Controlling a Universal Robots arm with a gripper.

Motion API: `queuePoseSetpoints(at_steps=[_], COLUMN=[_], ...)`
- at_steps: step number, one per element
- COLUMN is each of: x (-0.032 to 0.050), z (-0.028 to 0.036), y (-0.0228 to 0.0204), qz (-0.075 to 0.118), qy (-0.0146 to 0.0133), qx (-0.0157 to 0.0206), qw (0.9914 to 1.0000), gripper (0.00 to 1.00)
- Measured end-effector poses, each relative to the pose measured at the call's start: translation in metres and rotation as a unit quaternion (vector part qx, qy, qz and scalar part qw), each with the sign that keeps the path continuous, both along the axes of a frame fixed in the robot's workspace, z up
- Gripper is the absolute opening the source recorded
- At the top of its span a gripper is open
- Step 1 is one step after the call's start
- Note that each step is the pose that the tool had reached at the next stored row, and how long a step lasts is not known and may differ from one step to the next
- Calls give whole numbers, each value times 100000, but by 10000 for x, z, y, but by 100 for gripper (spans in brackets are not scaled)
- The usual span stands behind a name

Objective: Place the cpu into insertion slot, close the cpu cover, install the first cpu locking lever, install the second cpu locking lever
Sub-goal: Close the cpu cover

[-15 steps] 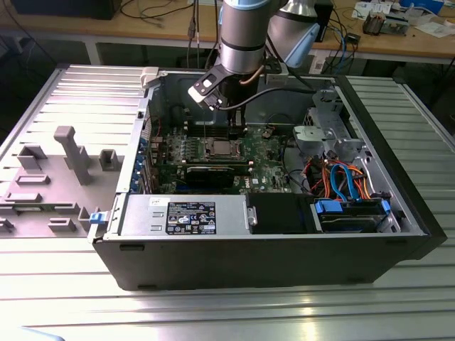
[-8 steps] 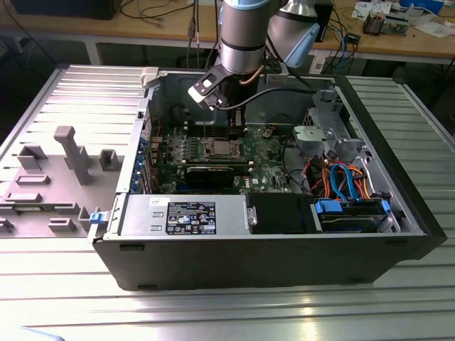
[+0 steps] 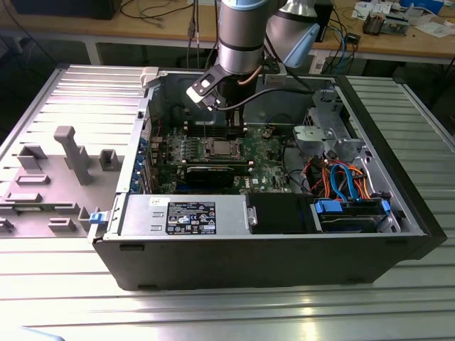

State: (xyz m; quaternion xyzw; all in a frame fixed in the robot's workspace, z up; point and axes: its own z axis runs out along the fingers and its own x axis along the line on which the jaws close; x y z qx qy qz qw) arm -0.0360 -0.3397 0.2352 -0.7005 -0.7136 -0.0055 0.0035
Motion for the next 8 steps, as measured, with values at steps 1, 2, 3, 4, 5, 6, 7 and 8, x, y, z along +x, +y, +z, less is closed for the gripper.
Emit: queuePoseSetpoints(at_steps=[1, 2, 3, 4, 5, 6, 7, 8], x=[-30, -63, -97, -131, -202, -280, -310, -317], z=[-6, -17, -35, -58, -85, -107, -117, -121], y=[0, 0, 0, 0, 0, 0, 0, 0], qz=[5, 4, 8, 2, 13, 4, 5, 6], qy=[5, 2, 3, -2, 9, 7, 0, -1], qx=[-2, 8, 11, 11, 4, 3, 10, 14], qw=[100000, 100000, 100000, 100000, 100000, 100000, 100000, 100000], gripper=[11, 11, 11, 11, 11, 11, 11, 11])
